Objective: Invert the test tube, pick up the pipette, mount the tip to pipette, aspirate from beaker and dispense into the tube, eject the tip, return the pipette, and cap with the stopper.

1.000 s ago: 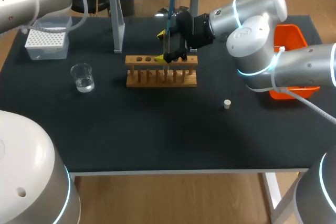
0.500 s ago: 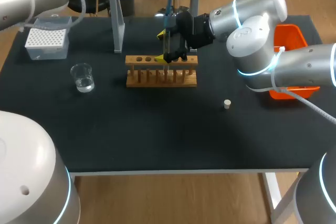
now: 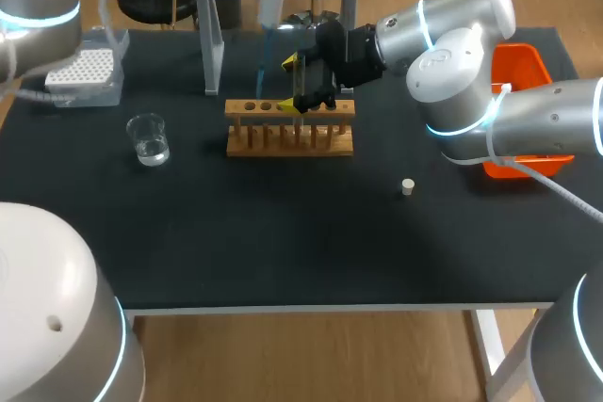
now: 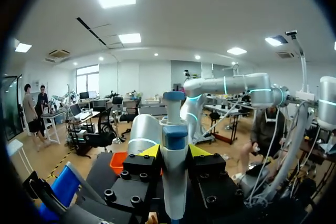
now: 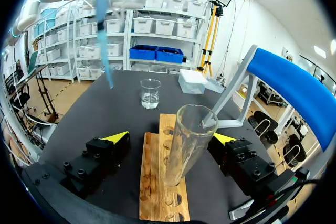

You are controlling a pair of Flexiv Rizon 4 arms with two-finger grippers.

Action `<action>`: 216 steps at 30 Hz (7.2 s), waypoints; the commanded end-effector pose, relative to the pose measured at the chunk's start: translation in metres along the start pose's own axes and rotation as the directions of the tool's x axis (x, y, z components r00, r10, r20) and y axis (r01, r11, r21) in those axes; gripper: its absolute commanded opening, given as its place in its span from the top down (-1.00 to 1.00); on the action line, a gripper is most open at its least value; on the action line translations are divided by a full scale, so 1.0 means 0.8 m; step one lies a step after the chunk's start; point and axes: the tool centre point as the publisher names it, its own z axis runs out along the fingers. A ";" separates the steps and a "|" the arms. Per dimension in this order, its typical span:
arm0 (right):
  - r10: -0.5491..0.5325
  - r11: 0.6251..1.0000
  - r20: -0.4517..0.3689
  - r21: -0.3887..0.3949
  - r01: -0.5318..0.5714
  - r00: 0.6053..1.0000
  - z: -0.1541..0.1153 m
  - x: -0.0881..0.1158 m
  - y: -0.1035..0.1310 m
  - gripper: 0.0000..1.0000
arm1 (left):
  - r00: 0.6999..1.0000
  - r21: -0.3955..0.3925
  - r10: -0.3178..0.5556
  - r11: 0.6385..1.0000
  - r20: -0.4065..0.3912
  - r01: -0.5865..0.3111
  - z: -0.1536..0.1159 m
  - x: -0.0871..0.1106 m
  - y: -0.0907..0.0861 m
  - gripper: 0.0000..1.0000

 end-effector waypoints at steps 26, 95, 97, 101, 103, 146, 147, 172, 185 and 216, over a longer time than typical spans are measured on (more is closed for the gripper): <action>0.000 1.000 -0.004 0.004 0.000 1.000 -0.002 -0.001 0.001 -1.00 | 0.978 0.077 -0.014 0.997 0.208 -0.002 0.017 0.038 0.040 1.00; 0.002 0.997 0.039 -0.078 0.001 0.999 -0.101 0.006 -0.010 -1.00 | 0.949 0.102 0.014 0.994 0.315 -0.049 0.071 0.049 0.069 1.00; 0.004 0.995 0.042 -0.098 0.000 0.999 -0.114 0.011 -0.009 -1.00 | 0.949 0.102 0.014 0.994 0.315 -0.049 0.071 0.049 0.069 1.00; 0.014 0.991 0.048 -0.134 -0.007 0.999 -0.135 0.018 -0.006 -1.00 | 0.949 0.102 0.014 0.994 0.315 -0.049 0.071 0.049 0.069 1.00; 0.028 0.985 0.046 -0.170 -0.020 0.999 -0.151 0.026 0.000 -1.00 | 0.949 0.102 0.014 0.994 0.315 -0.049 0.071 0.049 0.069 1.00; 0.066 0.835 -0.126 -0.537 -0.124 0.990 -0.193 0.139 0.143 -0.50 | 0.949 0.102 0.014 0.994 0.315 -0.049 0.071 0.049 0.069 1.00; 0.064 0.835 -0.128 -0.537 -0.124 0.990 -0.191 0.139 0.145 -0.49 | 0.949 0.102 0.014 0.994 0.315 -0.049 0.071 0.049 0.069 1.00; 0.036 0.832 -0.162 -0.541 -0.119 0.986 -0.156 0.142 0.170 -0.38 | 0.949 0.102 0.014 0.994 0.315 -0.049 0.071 0.049 0.069 1.00; 0.039 0.826 -0.160 -0.550 -0.122 0.986 -0.145 0.143 0.180 -0.09 | 0.949 0.102 0.014 0.994 0.315 -0.049 0.071 0.049 0.069 1.00; 0.021 0.832 -0.169 -0.543 -0.111 0.985 -0.137 0.143 0.185 0.28 | 0.949 0.102 0.014 0.994 0.315 -0.049 0.071 0.049 0.069 1.00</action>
